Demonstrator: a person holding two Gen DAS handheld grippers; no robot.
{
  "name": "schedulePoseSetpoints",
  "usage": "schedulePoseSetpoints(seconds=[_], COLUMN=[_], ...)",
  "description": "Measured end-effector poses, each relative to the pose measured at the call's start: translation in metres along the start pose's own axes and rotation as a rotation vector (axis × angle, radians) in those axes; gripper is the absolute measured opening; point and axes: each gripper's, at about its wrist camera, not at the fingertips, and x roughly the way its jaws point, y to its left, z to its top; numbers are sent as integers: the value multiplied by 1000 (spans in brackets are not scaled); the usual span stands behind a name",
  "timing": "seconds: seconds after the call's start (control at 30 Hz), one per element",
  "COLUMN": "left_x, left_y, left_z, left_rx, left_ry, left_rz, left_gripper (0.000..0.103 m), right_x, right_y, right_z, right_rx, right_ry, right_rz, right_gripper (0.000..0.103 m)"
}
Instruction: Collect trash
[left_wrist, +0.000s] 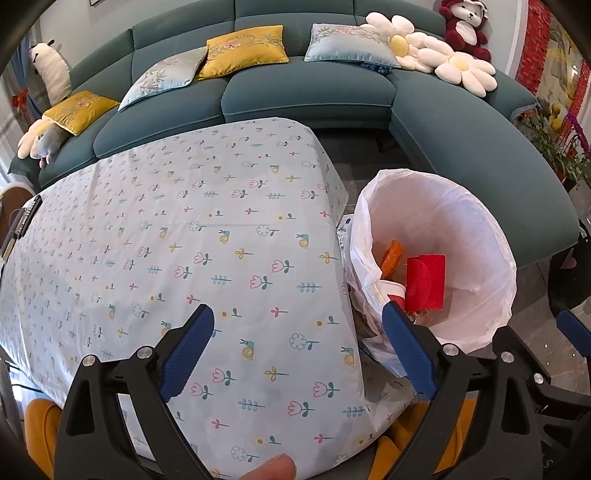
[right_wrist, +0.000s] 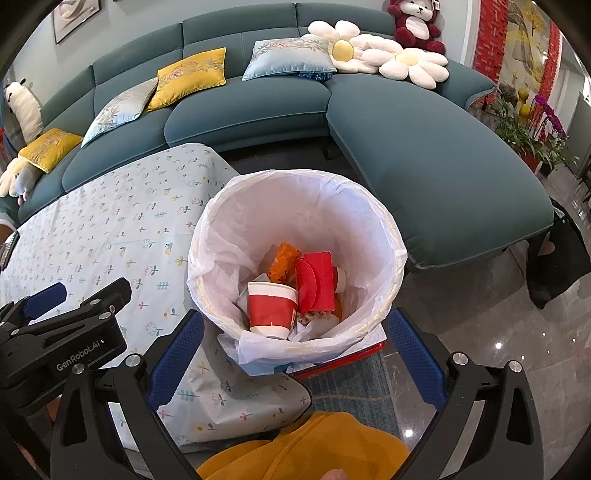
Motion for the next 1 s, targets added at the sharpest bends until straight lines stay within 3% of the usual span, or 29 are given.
schedulePoseSetpoints(seconds=[1.0], left_x=[-1], left_y=[3], left_z=[-3], left_rx=[-21], left_ry=[-6], left_rz=[41], left_gripper=[88], right_x=[6], right_y=[0], right_z=[-8], right_rx=[0], right_ry=[21], right_rz=[-33], right_gripper=[96])
